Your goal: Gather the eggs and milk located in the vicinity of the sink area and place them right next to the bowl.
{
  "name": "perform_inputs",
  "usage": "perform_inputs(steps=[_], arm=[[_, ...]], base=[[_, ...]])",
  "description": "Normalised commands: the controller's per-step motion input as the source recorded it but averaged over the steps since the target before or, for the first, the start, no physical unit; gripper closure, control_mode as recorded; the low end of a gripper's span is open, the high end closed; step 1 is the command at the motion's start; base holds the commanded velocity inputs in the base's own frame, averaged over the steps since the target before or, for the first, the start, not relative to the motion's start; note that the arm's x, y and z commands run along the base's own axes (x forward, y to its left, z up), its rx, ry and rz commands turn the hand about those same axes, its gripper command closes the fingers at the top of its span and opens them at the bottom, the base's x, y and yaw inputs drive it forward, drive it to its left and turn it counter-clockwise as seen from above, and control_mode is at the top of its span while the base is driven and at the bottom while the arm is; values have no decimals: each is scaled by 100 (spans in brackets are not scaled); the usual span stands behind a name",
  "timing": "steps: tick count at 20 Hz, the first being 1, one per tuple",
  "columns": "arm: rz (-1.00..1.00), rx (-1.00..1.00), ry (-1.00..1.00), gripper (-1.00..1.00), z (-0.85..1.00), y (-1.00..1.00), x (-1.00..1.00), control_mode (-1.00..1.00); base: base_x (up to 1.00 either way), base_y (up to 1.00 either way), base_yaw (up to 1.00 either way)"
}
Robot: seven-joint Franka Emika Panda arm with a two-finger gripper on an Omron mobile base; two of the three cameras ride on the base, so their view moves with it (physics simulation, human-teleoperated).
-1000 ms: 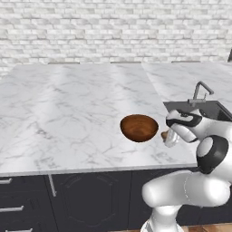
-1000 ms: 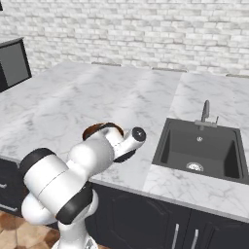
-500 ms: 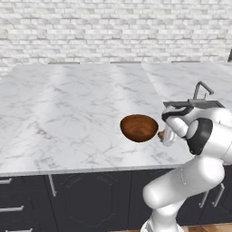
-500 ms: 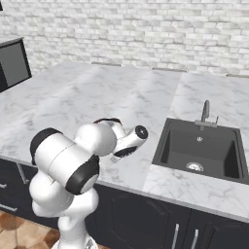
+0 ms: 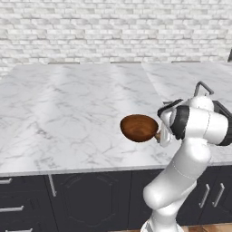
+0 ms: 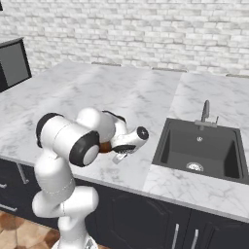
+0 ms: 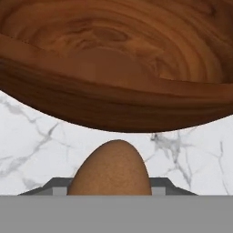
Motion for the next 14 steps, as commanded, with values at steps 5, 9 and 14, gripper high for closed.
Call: perform_inputs(steps=[5, 9, 14], arm=[[7, 0, 0, 100, -22, 0, 30, -100], [6, 0, 0, -100, -16, -3, 9, -100], [5, 0, 0, -100, 0, -2, 0, -100]], base=[[0, 0, 0], [0, 0, 0], [0, 0, 0]])
